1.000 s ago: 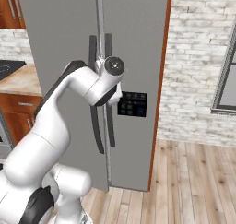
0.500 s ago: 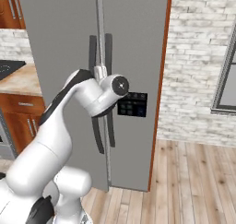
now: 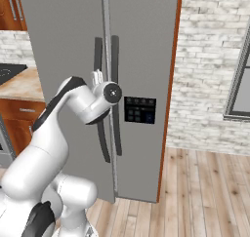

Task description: Retrieve the mango and peach from the fridge and place them into the bowl on the dining table.

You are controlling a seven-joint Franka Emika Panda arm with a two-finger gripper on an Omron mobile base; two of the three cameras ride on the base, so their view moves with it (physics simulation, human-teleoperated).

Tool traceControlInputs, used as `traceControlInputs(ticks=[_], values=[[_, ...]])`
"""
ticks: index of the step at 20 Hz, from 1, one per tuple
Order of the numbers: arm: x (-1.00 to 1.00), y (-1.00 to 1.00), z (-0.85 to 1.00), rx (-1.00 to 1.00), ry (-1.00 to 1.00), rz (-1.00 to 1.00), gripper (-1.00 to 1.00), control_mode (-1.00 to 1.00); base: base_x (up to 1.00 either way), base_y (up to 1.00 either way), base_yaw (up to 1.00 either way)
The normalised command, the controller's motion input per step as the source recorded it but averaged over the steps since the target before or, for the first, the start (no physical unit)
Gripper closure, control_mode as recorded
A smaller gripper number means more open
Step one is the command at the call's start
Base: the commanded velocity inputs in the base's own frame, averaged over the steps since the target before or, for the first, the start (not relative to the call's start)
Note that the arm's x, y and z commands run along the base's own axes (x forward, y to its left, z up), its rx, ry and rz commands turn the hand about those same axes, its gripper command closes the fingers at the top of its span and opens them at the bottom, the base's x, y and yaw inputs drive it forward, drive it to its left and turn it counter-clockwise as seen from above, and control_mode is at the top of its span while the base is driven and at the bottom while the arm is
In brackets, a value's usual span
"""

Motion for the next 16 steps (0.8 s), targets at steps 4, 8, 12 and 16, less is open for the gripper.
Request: traceControlInputs(ticks=[4, 8, 12, 16], values=[[0.22, 0.01, -0.09, 0.02, -0.02, -0.01, -1.0, -1.0, 0.0, 0.0, 0.0], [0.18, 0.05, -0.04, 0.03, -0.02, -0.03, -1.0, -1.0, 0.0, 0.0, 0.0], [0.18, 0.08, 0.0, 0.04, 0.0, -0.04, -1.0, -1.0, 0.0, 0.0, 0.0], [0.21, 0.07, 0.0, 0.06, 0.0, -0.05, -1.0, -1.0, 0.0, 0.0, 0.0]])
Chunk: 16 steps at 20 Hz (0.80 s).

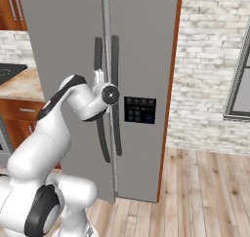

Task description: Retrieve the mango and peach from the fridge and place them into the bowl on the dining table.

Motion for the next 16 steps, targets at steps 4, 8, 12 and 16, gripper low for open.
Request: traceControlInputs(ticks=[4, 8, 12, 16], values=[[0.27, 0.0, 0.0, 0.08, 0.0, -0.07, -1.0, -1.0, 0.0, 0.0, 0.0], [0.29, 0.0, 0.0, 0.1, -0.01, -0.08, -1.0, -1.0, 0.0, 0.0, 0.0], [0.26, 0.01, -0.04, 0.05, -0.01, -0.05, -1.0, -1.0, 0.0, 0.0, 0.0], [0.33, 0.07, -0.14, 0.0, -0.01, -0.02, -1.0, -1.0, 0.0, 0.0, 0.0]])
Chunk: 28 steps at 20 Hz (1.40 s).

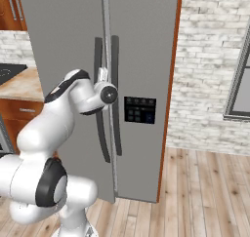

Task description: Retrieve the mango and peach from the fridge and place them into the bowl on the dining table.

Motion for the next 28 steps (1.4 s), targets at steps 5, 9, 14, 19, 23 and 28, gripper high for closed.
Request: traceControlInputs(ticks=[5, 9, 14, 19, 23, 28], values=[[0.43, 0.05, -0.18, 0.0, -0.06, 0.0, -1.0, -1.0, 0.0, 0.0, 0.0], [0.44, 0.0, -0.17, 0.0, -0.04, 0.0, -1.0, -1.0, 0.0, 0.0, 0.0], [0.45, 0.0, -0.17, 0.0, 0.0, 0.0, -1.0, -1.0, 0.0, 0.0, 0.0], [0.57, 0.0, -0.09, 0.0, 0.0, 0.0, -1.0, -1.0, 0.0, 0.0, 0.0], [0.56, 0.0, -0.03, 0.0, 0.0, 0.0, -1.0, -1.0, 0.0, 0.0, 0.0], [0.54, 0.02, -0.05, 0.0, 0.0, 0.0, -1.0, -1.0, 0.0, 0.0, 0.0]])
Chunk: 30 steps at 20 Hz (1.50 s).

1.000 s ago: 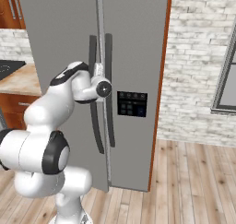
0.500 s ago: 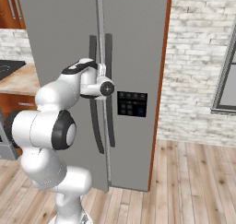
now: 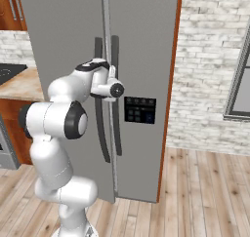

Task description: Retrieve the mango and peach from the fridge and place them into the bowl on the dining table.

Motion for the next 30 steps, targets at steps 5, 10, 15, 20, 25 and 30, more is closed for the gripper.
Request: traceControlInputs(ticks=[5, 10, 15, 20, 25, 30], values=[[0.66, 0.04, -0.07, 0.0, 0.01, 0.01, -1.0, -1.0, 0.0, 0.0, 0.0], [0.39, 0.34, -0.12, 0.0, 0.07, 0.04, -1.0, -1.0, 0.0, 0.0, 0.0], [-0.4, 0.93, -0.02, 0.0, 0.0, 0.15, -1.0, -1.0, 0.0, 0.0, 0.0], [-0.67, 1.0, -0.06, -0.01, 0.0, 0.16, -1.0, -1.0, 0.0, 0.0, 0.0], [-0.71, 1.0, -0.01, -0.03, 0.01, 0.15, -1.0, -1.0, 0.0, 0.0, 0.0], [-0.7, 1.0, 0.0, -0.01, 0.06, 0.16, -1.0, -1.0, 0.0, 0.0, 0.0]])
